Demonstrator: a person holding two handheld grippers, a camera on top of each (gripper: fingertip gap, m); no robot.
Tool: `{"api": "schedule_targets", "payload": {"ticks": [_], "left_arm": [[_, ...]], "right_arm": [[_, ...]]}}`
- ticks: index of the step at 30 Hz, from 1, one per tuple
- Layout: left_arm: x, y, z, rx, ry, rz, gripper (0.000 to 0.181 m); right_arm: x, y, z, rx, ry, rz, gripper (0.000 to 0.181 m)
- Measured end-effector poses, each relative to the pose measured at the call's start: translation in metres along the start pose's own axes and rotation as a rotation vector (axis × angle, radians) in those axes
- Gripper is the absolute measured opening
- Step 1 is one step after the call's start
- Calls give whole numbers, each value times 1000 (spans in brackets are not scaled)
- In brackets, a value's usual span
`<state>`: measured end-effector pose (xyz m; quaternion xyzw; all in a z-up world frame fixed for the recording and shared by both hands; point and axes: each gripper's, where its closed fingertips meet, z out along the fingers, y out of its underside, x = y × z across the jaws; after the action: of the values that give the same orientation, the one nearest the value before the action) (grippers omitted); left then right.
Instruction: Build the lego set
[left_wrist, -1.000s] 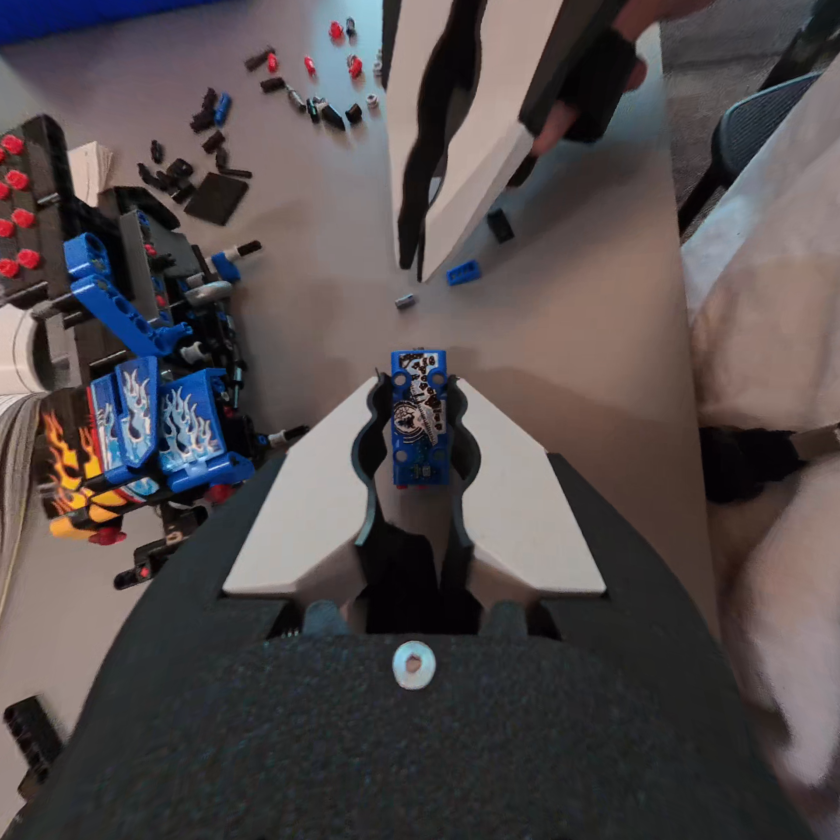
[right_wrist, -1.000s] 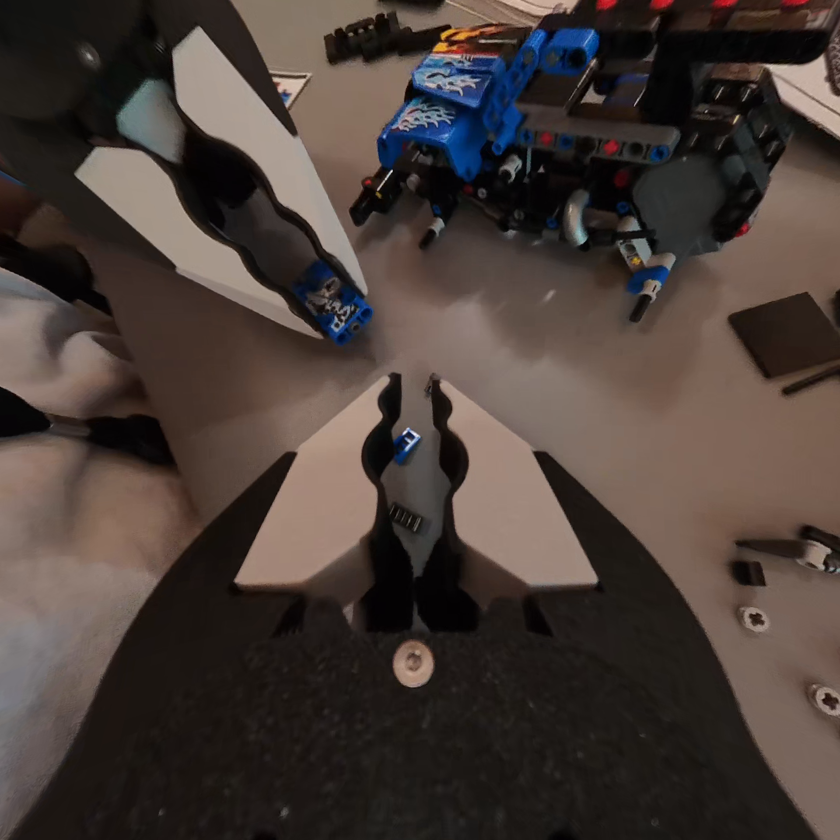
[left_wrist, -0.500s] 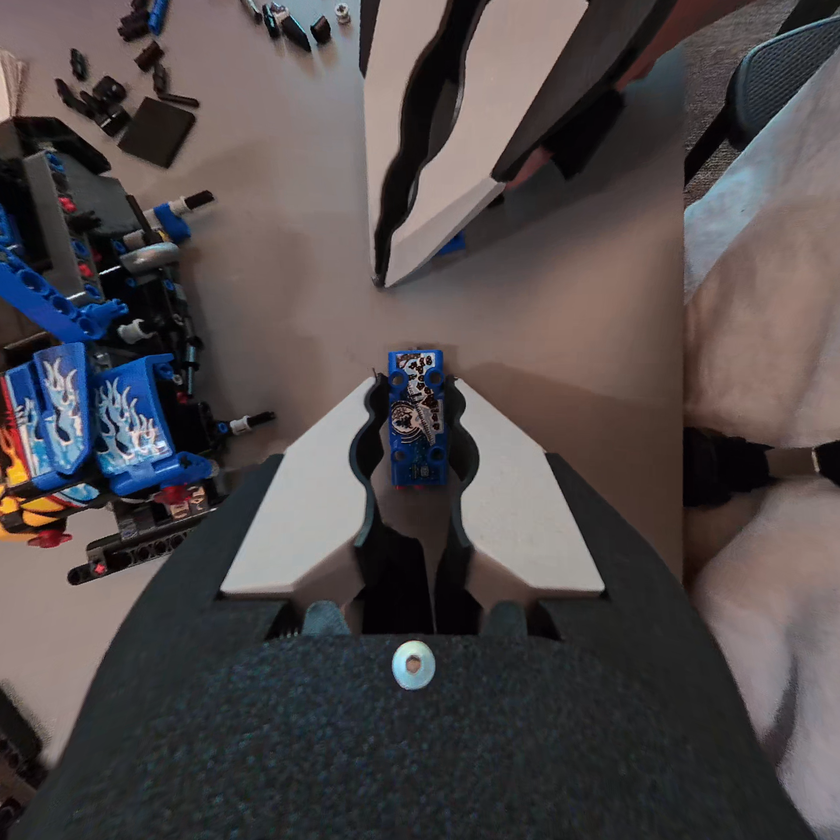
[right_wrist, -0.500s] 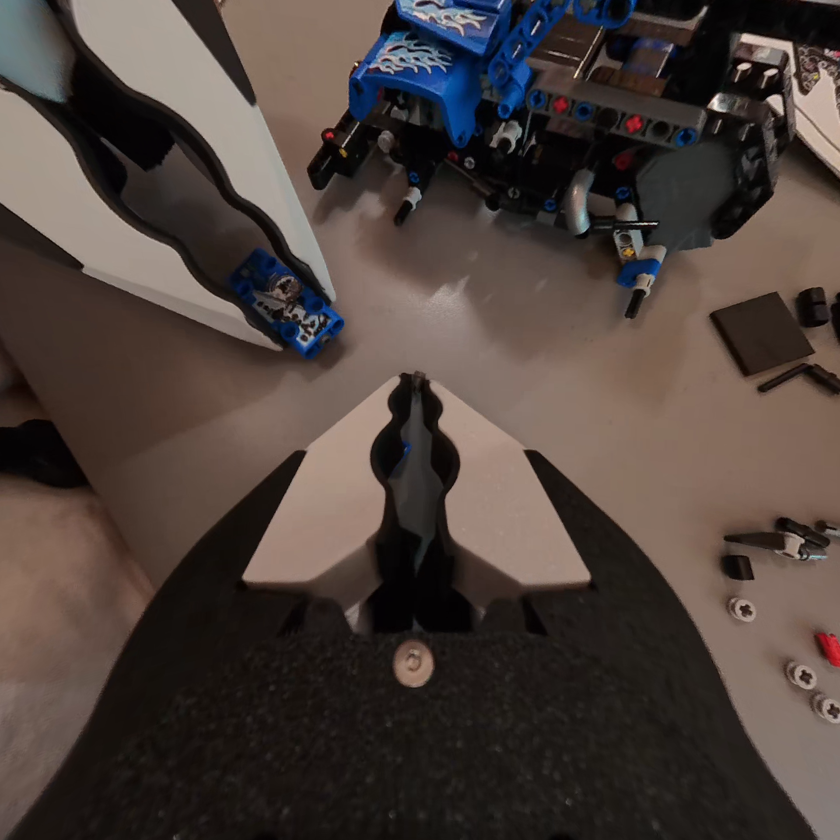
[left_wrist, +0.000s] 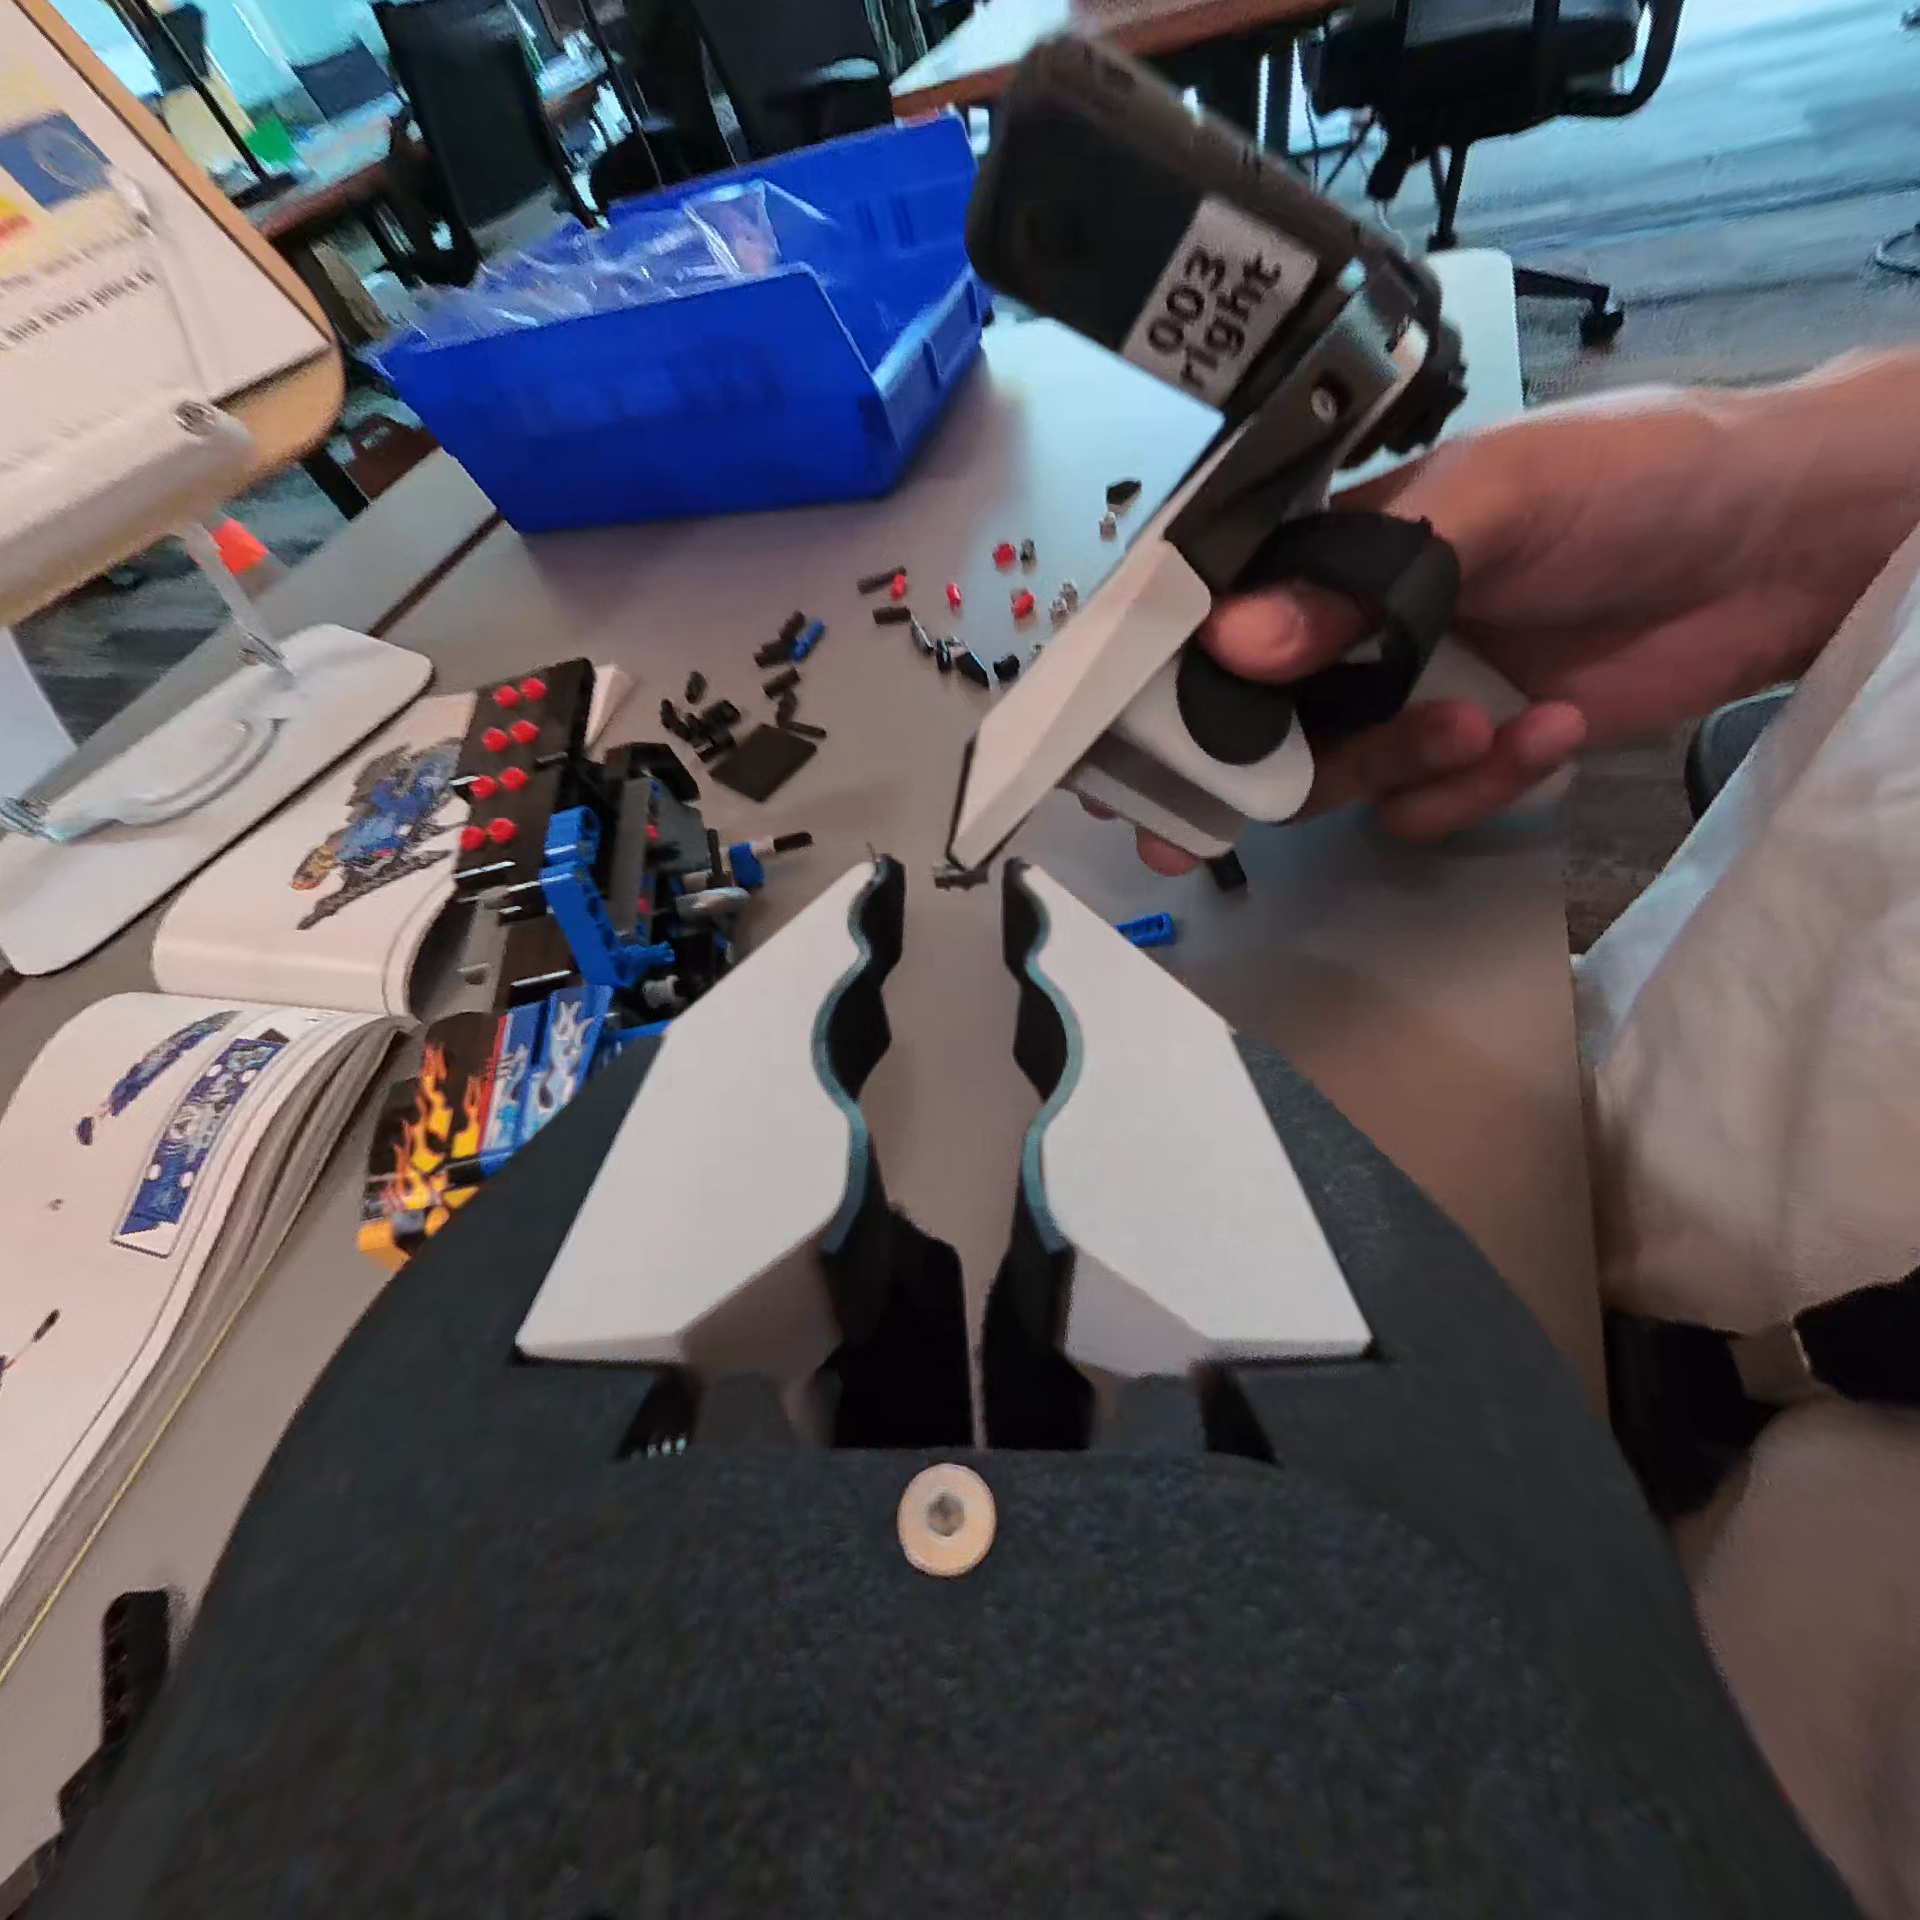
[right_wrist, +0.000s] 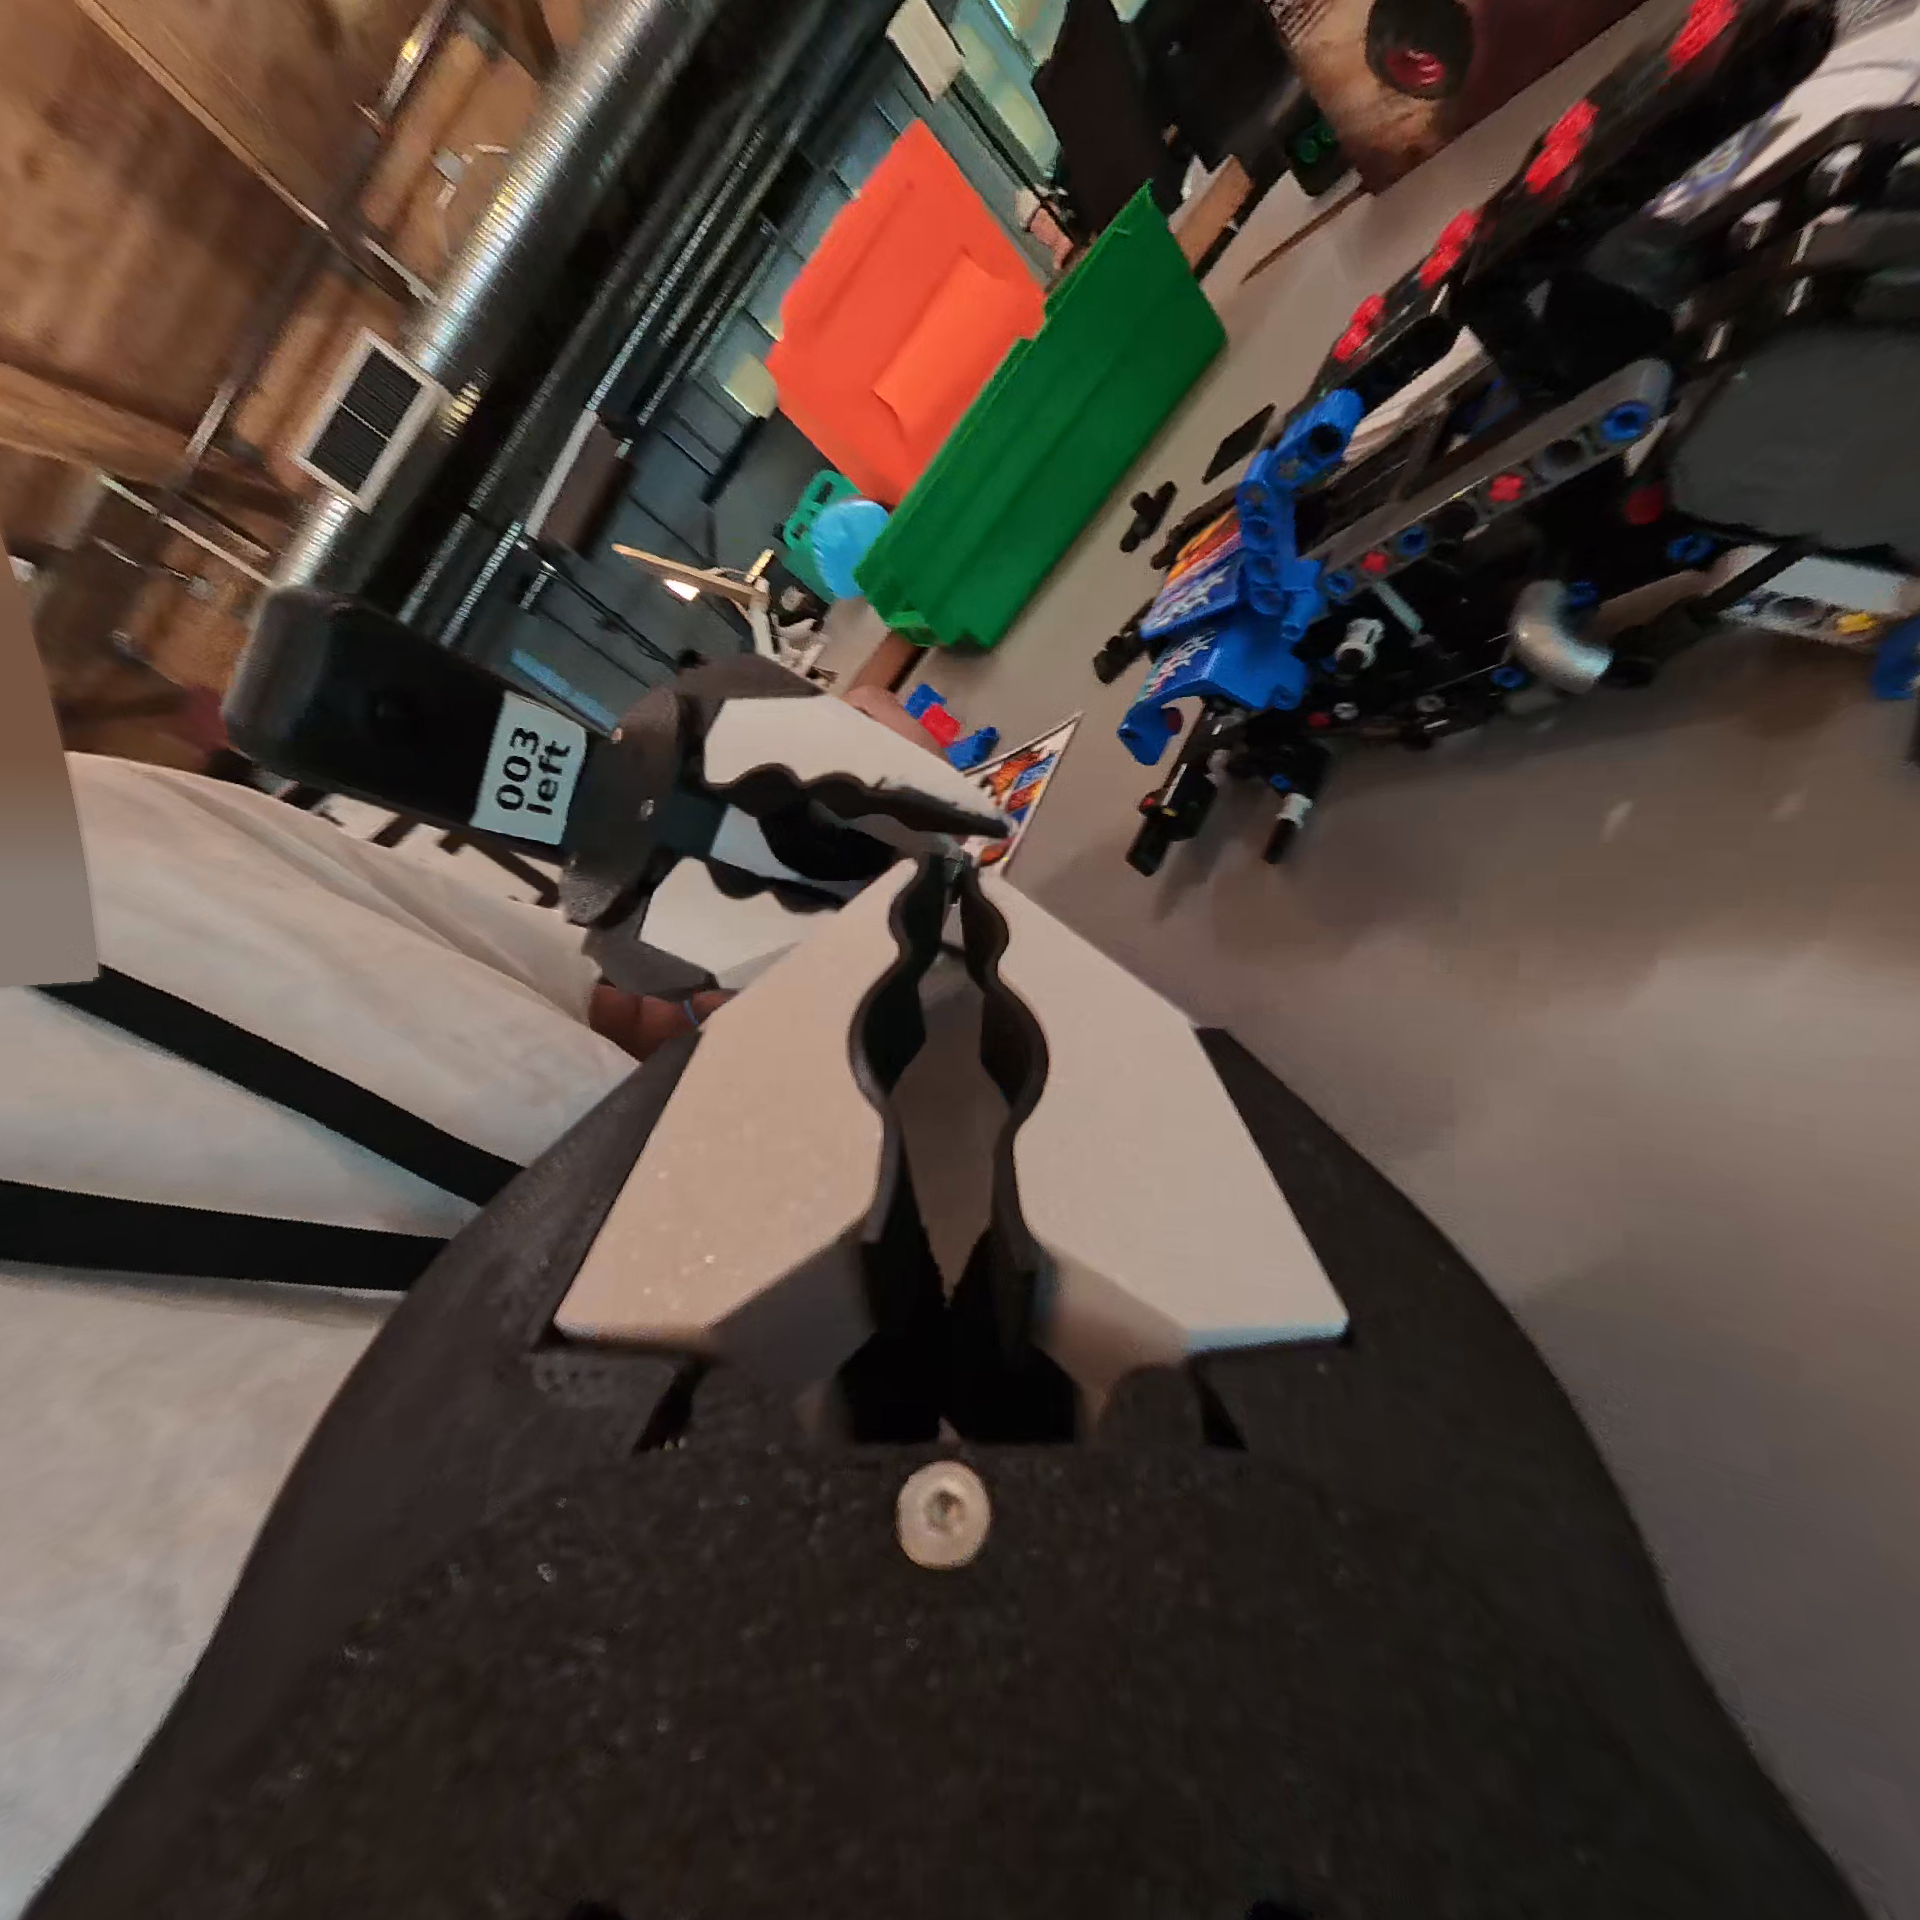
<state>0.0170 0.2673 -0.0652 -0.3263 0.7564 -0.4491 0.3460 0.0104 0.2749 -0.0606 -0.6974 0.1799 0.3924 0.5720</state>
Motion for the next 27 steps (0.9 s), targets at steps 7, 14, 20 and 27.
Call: {"api": "schedule_targets", "payload": {"ticks": [7, 14, 20, 27], "left_arm": [[3, -9, -9, 58, 78, -10, 8], [21, -13, -27, 91, 385, 74, 8], [36, -1, -31, 13, 457, 344, 8], [20, -1, -22, -17, 313, 351, 13]], "right_arm": [[-12, -2, 2, 38, -124, 86, 2], [-34, 9, 0, -80, -282, 102, 6], [-33, 31, 3, -248, -290, 136, 6], [-24, 23, 4, -175, -231, 167, 3]]}}
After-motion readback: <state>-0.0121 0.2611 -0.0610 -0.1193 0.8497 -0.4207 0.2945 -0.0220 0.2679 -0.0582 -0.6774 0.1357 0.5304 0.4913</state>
